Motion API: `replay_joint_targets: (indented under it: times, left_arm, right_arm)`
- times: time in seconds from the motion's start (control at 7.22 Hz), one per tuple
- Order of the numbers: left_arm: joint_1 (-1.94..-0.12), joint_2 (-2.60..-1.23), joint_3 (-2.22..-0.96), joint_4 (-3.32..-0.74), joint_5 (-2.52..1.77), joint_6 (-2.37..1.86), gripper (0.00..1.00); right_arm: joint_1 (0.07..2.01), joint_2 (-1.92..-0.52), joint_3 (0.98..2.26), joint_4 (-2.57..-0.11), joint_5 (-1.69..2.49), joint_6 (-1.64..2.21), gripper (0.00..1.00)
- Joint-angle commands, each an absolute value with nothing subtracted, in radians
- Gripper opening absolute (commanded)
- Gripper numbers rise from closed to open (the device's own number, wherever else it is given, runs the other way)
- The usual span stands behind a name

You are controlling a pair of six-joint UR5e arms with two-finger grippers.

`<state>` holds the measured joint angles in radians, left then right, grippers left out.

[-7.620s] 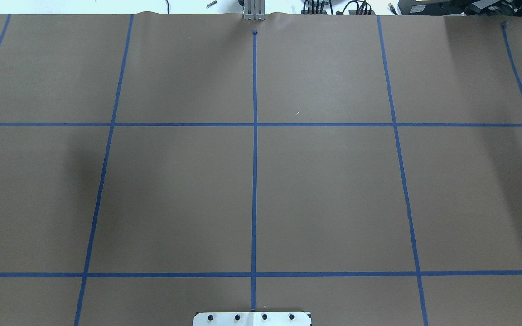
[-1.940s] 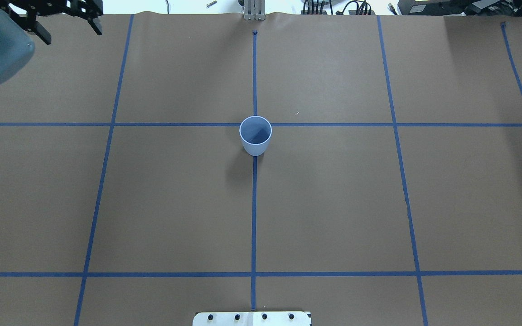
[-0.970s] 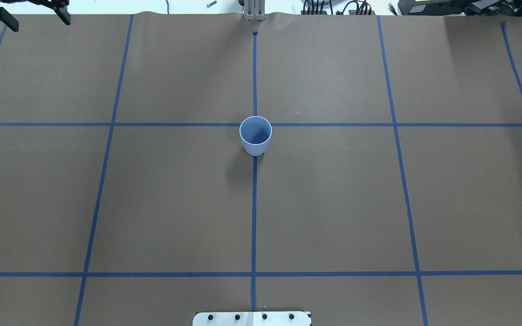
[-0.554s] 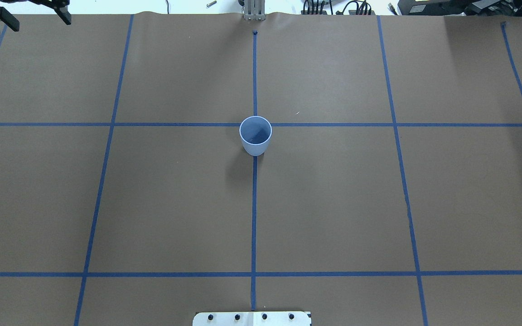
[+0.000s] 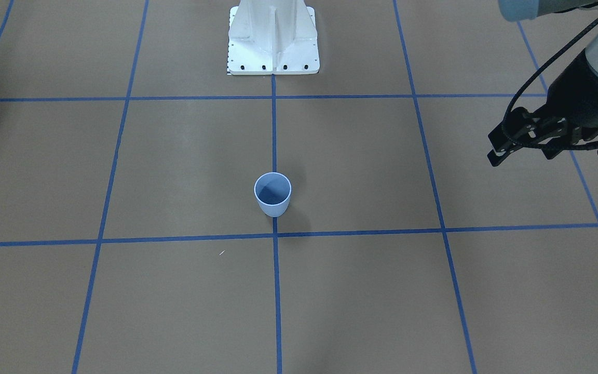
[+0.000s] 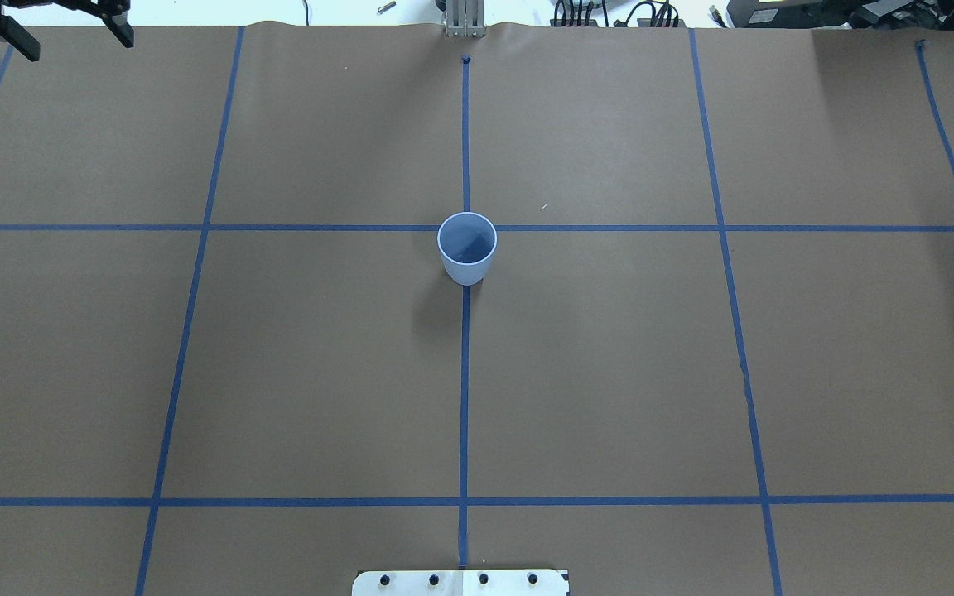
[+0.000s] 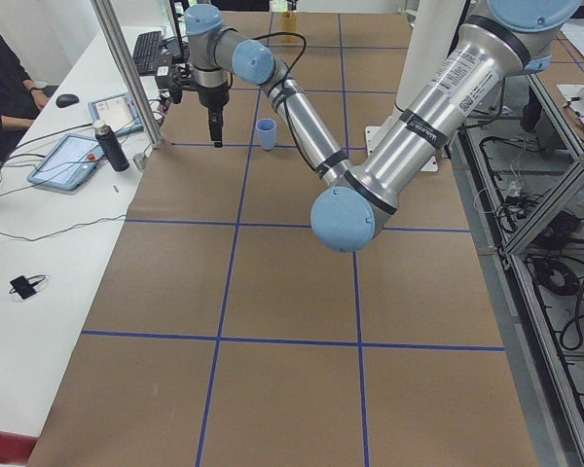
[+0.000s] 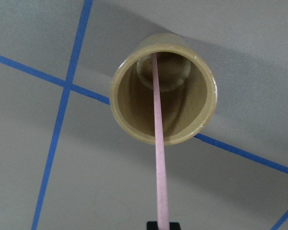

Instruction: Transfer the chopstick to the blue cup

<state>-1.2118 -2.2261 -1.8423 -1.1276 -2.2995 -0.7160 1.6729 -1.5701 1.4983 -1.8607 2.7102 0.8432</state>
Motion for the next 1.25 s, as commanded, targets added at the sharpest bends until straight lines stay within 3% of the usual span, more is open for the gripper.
replay_joint_targets:
  times: [0.0, 0.69, 1.11]
  left_arm:
    - [-1.212, -2.226, -1.842, -1.127, -2.301, -0.716, 0.98]
    - [-1.212, -2.224, -1.841, -1.127, -2.303, -0.716, 0.98]
    - [-1.212, -2.221, -1.841, -1.127, -2.329, -0.716, 0.98]
  right_arm:
    - [1.675, -1.557, 1.505, -1.859, 2.709, 0.905, 0.0]
    - [1.762, -1.563, 1.6, -1.873, 2.701, 0.991, 0.0]
    - [1.807, -1.598, 1.78, -1.983, 2.698, 1.031, 0.0]
